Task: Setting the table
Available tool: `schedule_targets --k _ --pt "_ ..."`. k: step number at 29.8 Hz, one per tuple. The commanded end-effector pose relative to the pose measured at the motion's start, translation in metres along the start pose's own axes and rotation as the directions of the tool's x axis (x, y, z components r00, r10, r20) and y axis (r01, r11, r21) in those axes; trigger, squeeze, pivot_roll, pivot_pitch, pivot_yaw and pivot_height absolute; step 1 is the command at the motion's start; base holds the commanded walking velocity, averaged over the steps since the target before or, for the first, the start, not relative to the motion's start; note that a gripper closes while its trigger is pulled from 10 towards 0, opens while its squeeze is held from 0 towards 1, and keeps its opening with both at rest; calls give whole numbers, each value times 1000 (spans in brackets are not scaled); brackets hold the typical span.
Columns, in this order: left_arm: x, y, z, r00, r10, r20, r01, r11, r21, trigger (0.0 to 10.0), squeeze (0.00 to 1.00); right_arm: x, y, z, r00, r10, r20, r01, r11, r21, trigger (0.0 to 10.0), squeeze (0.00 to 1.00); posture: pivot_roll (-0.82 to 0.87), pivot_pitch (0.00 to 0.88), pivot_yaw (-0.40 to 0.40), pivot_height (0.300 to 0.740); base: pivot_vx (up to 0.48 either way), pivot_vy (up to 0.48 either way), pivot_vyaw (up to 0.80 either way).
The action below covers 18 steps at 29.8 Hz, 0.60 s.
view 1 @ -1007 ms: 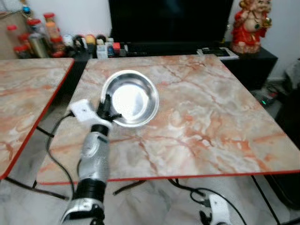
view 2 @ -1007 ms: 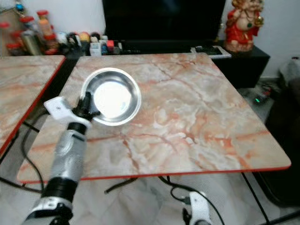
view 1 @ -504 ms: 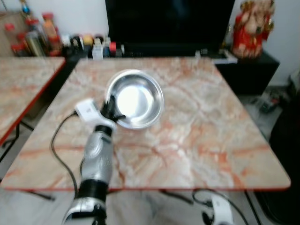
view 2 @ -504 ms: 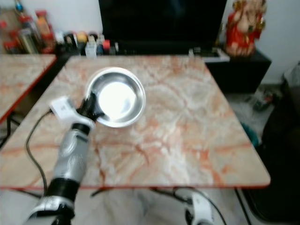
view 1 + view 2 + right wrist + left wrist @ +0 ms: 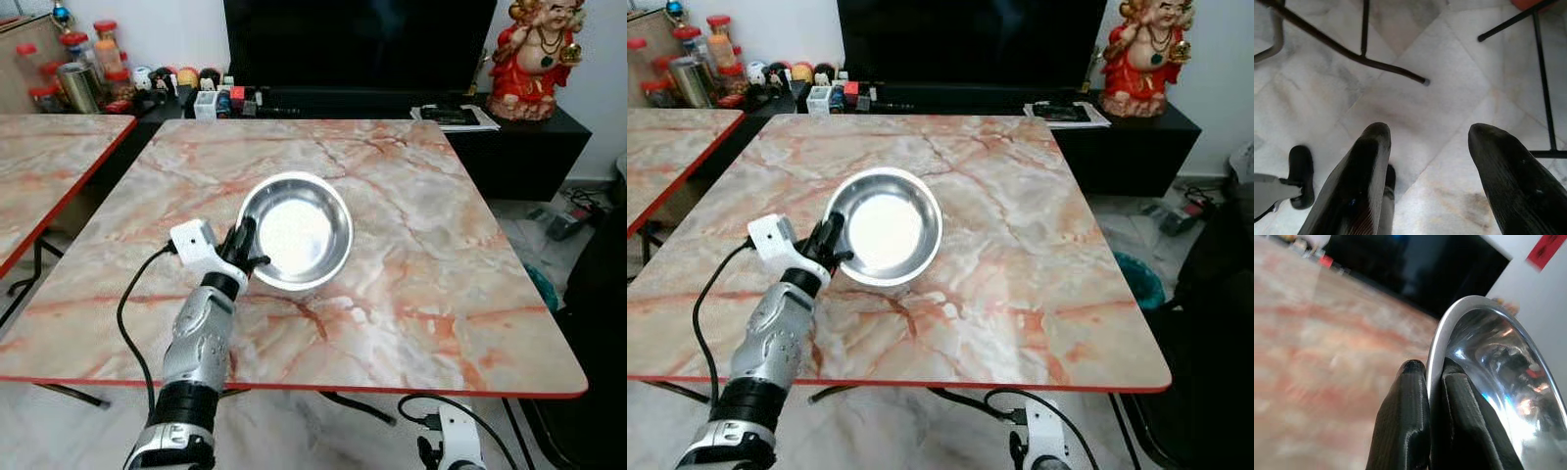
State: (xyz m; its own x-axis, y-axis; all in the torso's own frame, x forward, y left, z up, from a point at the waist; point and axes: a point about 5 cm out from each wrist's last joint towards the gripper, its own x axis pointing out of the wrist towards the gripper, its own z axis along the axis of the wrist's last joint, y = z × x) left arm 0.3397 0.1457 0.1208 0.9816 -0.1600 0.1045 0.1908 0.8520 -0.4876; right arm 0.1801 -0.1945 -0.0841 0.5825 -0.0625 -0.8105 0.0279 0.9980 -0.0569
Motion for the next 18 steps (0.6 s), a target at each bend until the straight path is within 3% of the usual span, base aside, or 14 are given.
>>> schedule_targets --k 1,3,10,18 --pt "-1 -1 -5 999 -1 -42 0 1000 -14 10000 0 0 1 0 1000 -1 -7 1 1000 4 10000 0 20 0 -23 740 0 0 0" --pt "-5 0 -15 993 6 -117 -12 999 -44 10000 0 -1 0 -4 1000 -10 -17 10 1000 14 10000 0 22 0 -23 740 0 0 0" --pt "-4 -5 -22 982 -21 -187 9 998 -62 10000 0 -5 -1 -23 998 -20 -66 21 1000 15 10000 0 22 0 -19 740 0 0 0" --pt "3 -24 -26 962 -90 -256 43 983 -181 10000 0 -9 -4 -39 993 -38 -111 41 999 21 10000 0 8 0 -4 740 0 0 0"
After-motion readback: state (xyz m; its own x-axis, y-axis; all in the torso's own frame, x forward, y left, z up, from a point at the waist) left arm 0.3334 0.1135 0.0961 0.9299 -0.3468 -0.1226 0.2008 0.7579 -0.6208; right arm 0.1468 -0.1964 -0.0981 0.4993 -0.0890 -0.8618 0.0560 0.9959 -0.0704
